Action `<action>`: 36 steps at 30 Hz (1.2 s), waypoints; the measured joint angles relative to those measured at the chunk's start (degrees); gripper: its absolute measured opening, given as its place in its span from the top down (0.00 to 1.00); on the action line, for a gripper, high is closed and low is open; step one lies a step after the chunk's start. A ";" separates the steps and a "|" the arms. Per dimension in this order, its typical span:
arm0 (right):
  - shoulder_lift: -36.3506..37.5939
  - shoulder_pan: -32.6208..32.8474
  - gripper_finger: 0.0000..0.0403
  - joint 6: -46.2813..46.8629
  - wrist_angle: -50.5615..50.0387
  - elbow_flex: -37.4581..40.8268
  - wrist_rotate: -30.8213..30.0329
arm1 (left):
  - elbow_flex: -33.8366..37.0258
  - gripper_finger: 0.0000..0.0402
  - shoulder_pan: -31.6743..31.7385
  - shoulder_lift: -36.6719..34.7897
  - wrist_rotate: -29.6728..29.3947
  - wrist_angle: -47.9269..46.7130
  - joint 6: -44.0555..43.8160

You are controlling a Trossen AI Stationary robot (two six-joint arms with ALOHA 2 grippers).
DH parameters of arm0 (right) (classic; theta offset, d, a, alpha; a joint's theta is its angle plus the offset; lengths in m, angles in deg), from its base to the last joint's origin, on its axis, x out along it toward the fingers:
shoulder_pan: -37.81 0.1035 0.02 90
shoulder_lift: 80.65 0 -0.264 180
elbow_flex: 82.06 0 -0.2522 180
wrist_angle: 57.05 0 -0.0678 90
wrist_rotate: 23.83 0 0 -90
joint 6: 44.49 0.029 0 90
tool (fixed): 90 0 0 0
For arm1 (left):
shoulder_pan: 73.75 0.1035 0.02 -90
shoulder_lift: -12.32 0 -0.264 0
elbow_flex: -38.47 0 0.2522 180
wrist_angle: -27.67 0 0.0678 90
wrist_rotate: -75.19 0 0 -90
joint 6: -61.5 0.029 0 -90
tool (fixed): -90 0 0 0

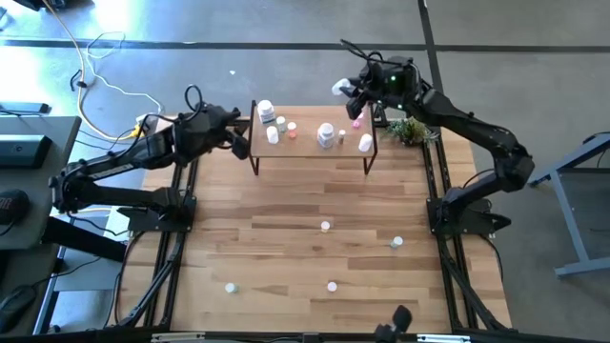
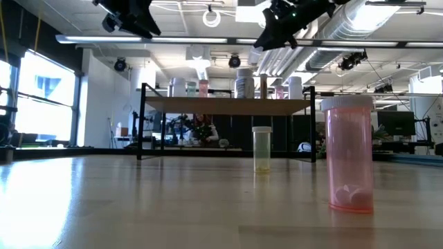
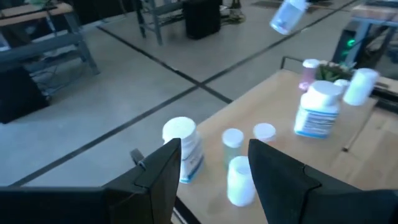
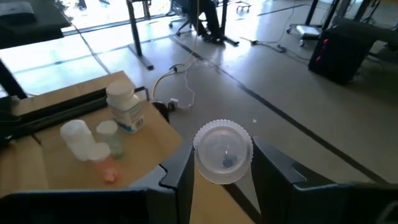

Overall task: Pick and place medicine bottles onto shelf by color
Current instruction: Put the transparent pill bottle on the shelf

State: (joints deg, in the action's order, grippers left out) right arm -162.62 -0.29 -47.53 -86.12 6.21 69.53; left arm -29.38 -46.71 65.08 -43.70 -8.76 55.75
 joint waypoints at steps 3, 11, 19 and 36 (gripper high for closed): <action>-1.86 0.80 0.73 0.21 -1.41 0.00 2.03 | 0.00 0.55 0.88 0.75 0.16 -0.10 -0.01; -5.01 2.59 0.73 0.08 -7.94 0.00 1.37 | 0.00 0.55 2.36 3.43 0.33 -0.18 -0.51; -5.12 2.46 0.73 -0.01 -14.23 0.02 0.13 | 0.00 0.55 3.06 5.64 1.67 -0.14 -0.62; -7.72 2.46 0.73 -0.01 -18.56 0.07 -0.09 | 0.00 0.55 3.04 5.73 3.56 -0.14 -2.04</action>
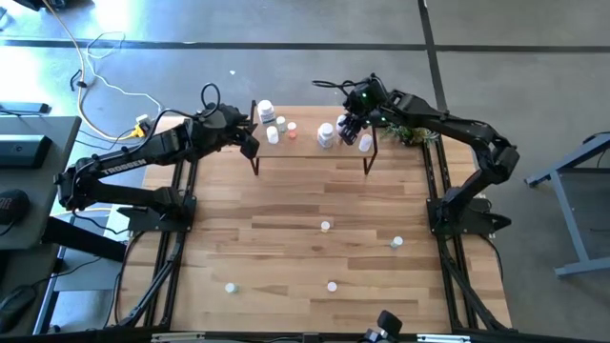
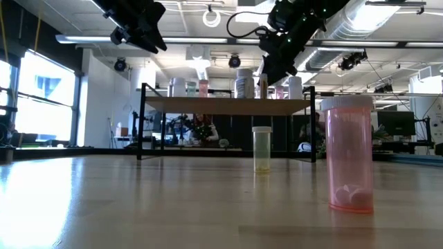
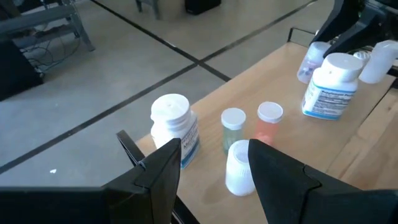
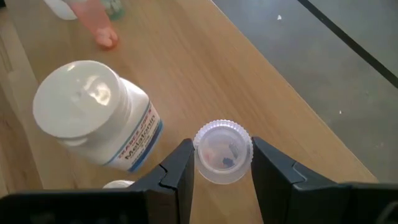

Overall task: Pick and place medicine bottles onto shelf by color
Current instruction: Put the transparent pill bottle on the shelf, then put the left blue pill bottle on the shelf

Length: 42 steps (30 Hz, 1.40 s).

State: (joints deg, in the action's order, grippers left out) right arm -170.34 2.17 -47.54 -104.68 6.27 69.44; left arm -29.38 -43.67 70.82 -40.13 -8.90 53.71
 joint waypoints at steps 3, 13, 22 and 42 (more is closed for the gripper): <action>0.00 0.00 0.71 0.00 0.20 0.00 0.04 | 0.00 0.55 0.00 0.00 -0.02 0.00 0.02; 0.00 0.00 0.57 0.05 0.21 0.00 -1.31 | 0.00 0.55 0.00 0.00 1.85 -0.13 0.04; 1.56 0.02 0.55 1.47 1.37 0.00 -3.06 | 0.00 0.55 -0.15 0.00 7.01 -5.19 0.51; 12.56 9.91 0.55 8.53 2.78 0.00 -10.98 | 0.00 0.43 -0.39 0.05 26.73 -16.15 -12.09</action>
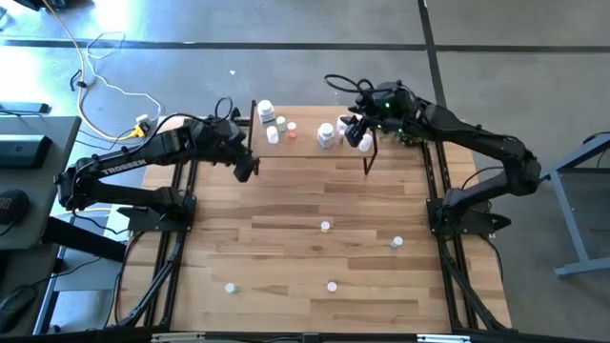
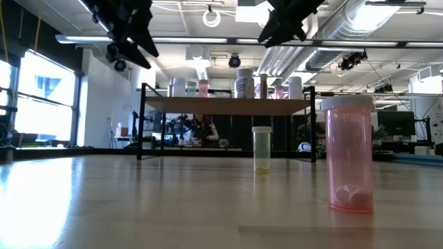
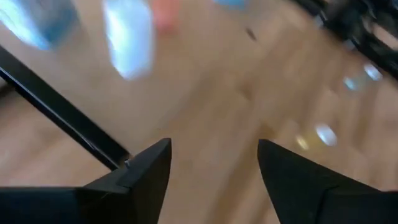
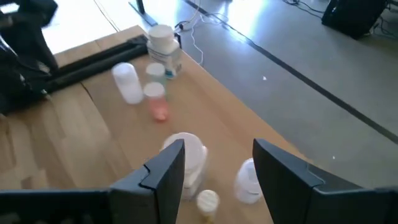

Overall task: Pick and place medicine bottles onto shelf by color
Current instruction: Put the left blue pill bottle on the shelf

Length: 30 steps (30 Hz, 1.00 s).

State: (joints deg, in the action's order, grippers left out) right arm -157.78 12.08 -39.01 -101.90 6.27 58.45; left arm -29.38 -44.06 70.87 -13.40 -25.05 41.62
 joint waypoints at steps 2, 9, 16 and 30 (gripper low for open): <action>0.67 1.74 0.55 2.40 -0.02 0.00 -1.55 | 0.00 0.42 -1.28 0.25 3.13 -2.66 -0.97; 2.76 6.87 0.55 9.33 1.09 0.00 -4.50 | 0.07 0.43 -14.64 0.26 3.24 -5.24 -0.54; 3.48 11.39 0.55 14.28 1.33 -0.02 -4.53 | 0.65 0.42 -31.04 0.21 0.38 -5.21 -2.70; 3.42 19.06 0.55 18.29 1.36 -0.02 -4.56 | 11.73 0.42 -61.20 0.28 -12.68 3.70 -22.33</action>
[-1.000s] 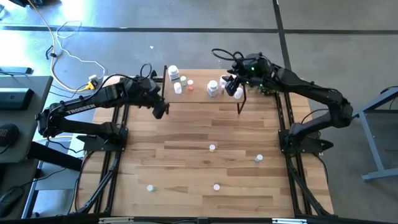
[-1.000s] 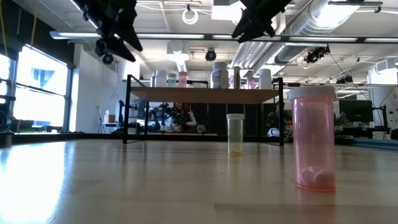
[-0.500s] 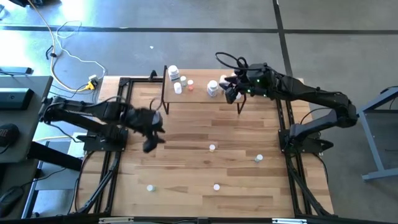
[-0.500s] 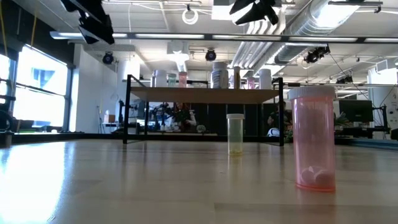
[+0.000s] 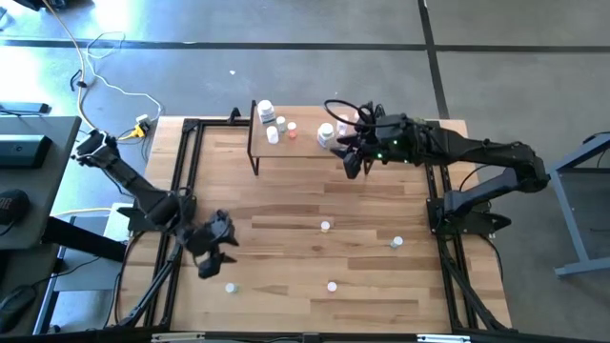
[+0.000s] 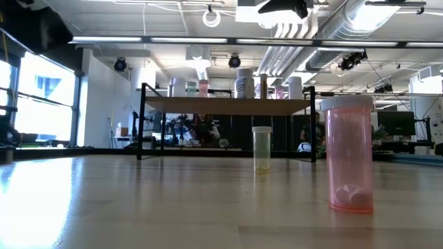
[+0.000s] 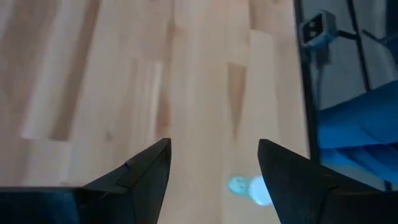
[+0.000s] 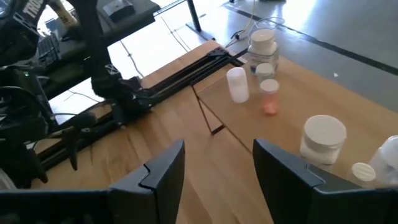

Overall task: Pick and place medicine bottles onto shelf by color
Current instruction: Put the left blue pill bottle on the shelf

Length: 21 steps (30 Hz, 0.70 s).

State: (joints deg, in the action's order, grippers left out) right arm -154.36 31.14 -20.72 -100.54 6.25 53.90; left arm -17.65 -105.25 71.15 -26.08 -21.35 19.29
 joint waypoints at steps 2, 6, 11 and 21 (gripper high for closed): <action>-0.01 0.46 0.55 0.00 0.00 0.00 0.00 | 0.73 0.42 -2.80 0.00 -0.96 0.83 -2.60; -0.01 1.10 0.55 0.00 -0.02 0.00 -1.73 | 2.20 0.42 -7.18 0.02 -3.40 3.42 -5.06; -0.01 1.20 0.55 0.02 -0.04 0.00 -2.99 | 2.72 0.42 -11.28 1.56 -5.63 3.99 -7.14; -0.03 1.15 0.55 0.02 -1.16 0.00 -3.87 | 2.71 0.42 -16.23 11.08 -7.44 10.04 -6.06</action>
State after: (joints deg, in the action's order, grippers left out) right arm -154.39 32.29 -20.70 -101.70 6.25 50.03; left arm -14.93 -121.49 82.23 -33.52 -11.30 13.23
